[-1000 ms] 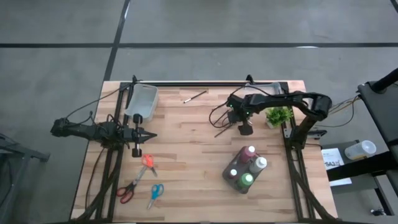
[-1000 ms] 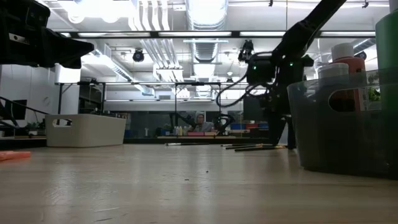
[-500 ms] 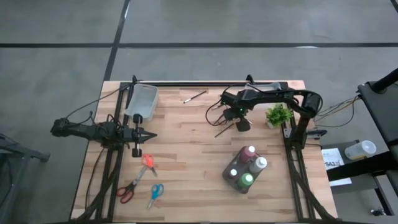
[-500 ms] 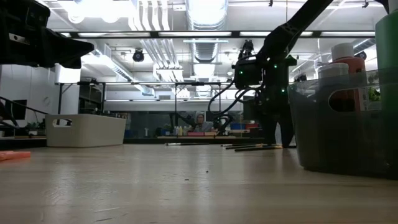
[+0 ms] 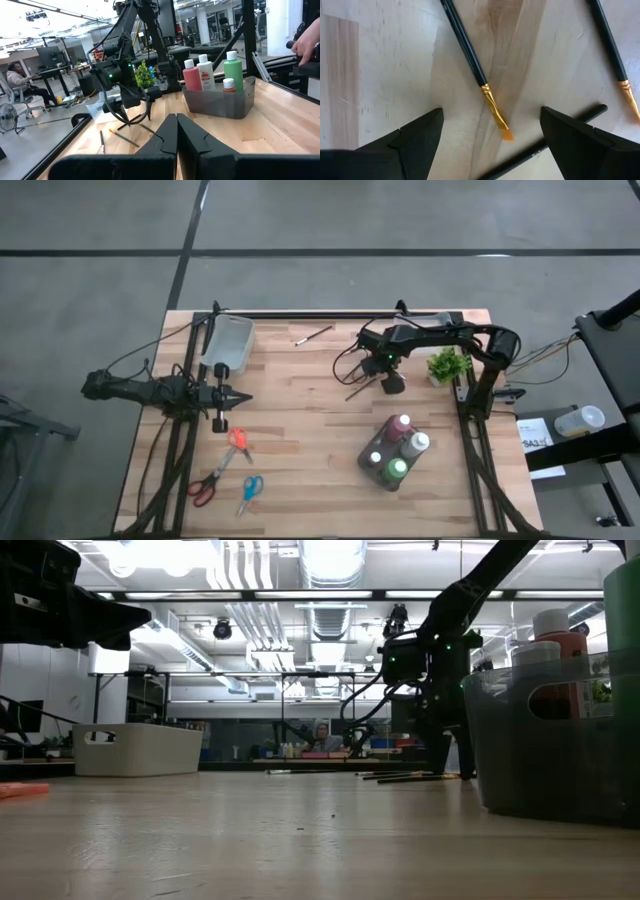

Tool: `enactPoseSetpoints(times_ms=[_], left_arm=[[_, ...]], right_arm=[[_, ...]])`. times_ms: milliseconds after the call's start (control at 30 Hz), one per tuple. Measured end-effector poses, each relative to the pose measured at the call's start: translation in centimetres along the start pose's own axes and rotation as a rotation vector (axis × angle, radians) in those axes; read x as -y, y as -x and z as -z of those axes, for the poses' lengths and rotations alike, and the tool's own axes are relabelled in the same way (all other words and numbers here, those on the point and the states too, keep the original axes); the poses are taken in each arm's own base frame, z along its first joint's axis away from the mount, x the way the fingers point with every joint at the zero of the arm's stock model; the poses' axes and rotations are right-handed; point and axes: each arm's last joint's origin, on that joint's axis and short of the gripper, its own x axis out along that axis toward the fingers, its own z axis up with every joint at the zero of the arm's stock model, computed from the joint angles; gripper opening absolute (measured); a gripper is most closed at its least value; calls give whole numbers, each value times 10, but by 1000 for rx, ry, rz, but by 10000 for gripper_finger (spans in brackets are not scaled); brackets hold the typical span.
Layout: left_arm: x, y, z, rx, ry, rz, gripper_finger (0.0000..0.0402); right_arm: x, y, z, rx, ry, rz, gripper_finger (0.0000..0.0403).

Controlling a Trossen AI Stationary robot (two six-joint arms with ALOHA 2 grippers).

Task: Pick & Place Paint Supplies
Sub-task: Put the bottom gold paint brush into the transparent bin

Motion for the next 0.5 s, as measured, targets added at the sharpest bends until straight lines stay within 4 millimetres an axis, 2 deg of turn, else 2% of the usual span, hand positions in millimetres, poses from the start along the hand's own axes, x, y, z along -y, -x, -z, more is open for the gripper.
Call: enactPoseSetpoints(times_ms=[500], left_arm=[[0,0,0,0,0,0,0]], right_arm=[[1,0,-1,-1,-13,15,326]])
